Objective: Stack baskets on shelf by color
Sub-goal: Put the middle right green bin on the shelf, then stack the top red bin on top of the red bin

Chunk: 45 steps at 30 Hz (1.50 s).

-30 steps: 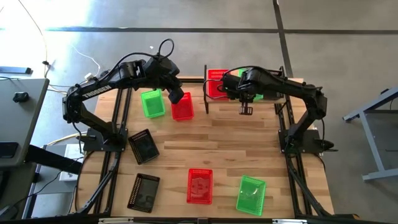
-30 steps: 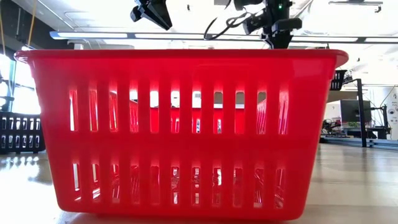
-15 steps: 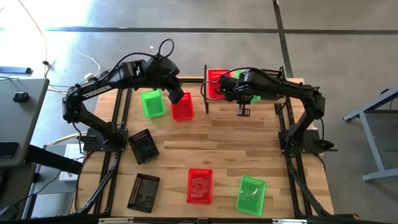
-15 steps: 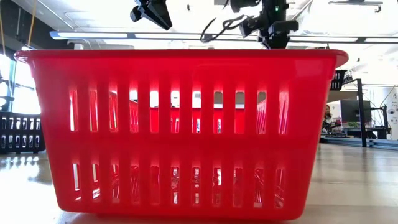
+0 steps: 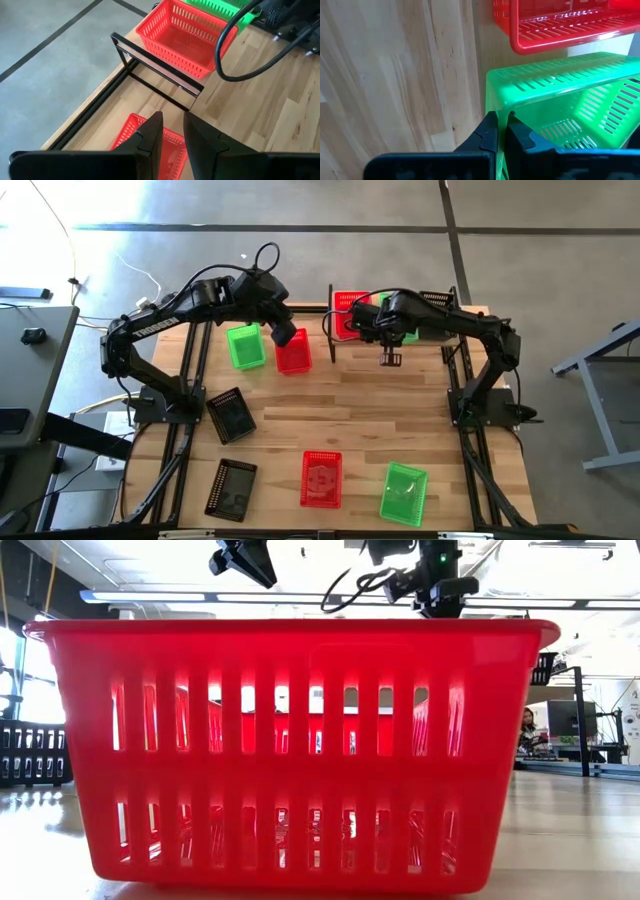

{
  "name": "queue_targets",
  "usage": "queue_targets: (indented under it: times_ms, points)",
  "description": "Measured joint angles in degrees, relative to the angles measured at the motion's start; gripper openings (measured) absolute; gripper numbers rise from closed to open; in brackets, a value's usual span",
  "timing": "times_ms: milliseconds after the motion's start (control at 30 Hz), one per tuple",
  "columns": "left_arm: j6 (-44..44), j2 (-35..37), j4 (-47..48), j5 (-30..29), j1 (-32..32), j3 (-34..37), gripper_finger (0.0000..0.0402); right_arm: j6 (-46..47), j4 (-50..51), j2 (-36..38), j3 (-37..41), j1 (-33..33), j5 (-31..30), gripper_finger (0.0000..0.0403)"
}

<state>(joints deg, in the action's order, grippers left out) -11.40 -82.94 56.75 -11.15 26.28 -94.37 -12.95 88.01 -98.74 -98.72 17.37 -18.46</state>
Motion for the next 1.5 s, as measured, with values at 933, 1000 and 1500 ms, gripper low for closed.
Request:
queue_targets:
  times_ms: [933, 1000, 1500]
  points:
    - [-1.0, 0.0, 0.7, -1.1, -0.1, 0.0, 0.0067, 6.8, 2.2, 0.0, -3.9, -2.1, -2.0, 0.0068]
    - [-0.6, 0.0, 1.2, -0.8, -0.1, 0.0, 0.0067, 9.1, 1.8, 0.4, -4.2, -2.5, -1.5, 0.0068]
    - [0.7, 0.0, 2.9, 2.9, -0.1, 0.0, 0.0067, 22.4, 2.0, 0.8, -11.4, -6.1, 6.6, 0.0068]
